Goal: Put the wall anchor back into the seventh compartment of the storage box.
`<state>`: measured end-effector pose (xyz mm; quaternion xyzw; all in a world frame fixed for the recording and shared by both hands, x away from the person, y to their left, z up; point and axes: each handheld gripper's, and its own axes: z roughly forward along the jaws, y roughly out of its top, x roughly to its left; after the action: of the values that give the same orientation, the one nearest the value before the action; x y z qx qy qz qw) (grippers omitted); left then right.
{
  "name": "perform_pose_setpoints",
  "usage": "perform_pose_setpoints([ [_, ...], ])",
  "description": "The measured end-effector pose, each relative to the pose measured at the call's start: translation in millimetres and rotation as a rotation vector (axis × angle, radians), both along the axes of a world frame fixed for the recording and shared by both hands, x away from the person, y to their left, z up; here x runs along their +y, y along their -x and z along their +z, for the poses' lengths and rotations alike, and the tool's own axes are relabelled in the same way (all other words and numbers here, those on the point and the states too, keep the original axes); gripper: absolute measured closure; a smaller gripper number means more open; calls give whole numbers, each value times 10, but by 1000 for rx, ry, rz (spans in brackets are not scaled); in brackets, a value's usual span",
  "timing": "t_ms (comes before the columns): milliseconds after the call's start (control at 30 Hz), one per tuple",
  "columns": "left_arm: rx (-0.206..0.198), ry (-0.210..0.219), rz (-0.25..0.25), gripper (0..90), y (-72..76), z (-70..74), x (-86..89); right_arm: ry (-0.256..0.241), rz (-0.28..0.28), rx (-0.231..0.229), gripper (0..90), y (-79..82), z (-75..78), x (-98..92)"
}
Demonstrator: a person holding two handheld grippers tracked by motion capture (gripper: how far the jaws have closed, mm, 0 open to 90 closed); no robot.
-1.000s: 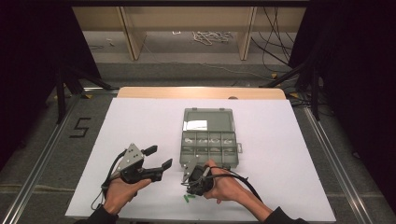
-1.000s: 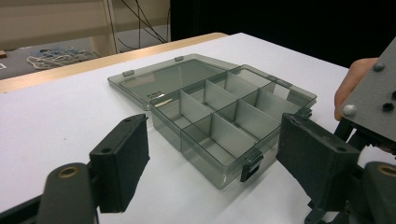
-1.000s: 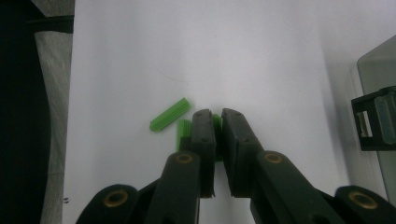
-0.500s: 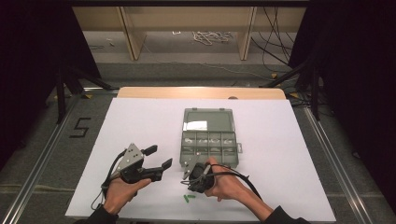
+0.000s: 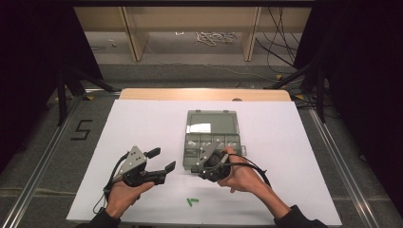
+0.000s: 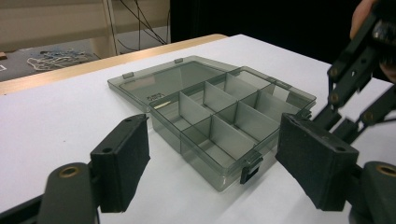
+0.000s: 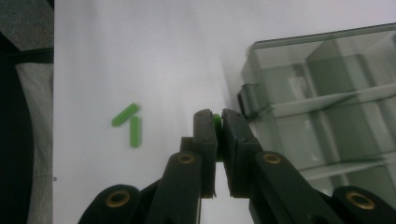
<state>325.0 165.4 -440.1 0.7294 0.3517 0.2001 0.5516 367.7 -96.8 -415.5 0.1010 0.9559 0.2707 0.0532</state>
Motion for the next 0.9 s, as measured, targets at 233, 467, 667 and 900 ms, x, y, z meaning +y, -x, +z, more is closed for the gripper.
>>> perform_pose_setpoints([
  [233, -1, 6, 8, 248, 0, 4, 2, -13, -70, -49, 849, -115, 122, -175],
  [467, -9, 4, -9, 248, -5, 0, -8, -2, -144, -78, 849, -263, 117, -335],
  [667, -12, 37, -7, 246, 13, 10, -22, -1, -183, -87, 849, -333, 109, -420],
  [900, -28, 51, -17, 241, 17, 24, -14, 3, -208, -88, 849, -383, 75, -460],
])
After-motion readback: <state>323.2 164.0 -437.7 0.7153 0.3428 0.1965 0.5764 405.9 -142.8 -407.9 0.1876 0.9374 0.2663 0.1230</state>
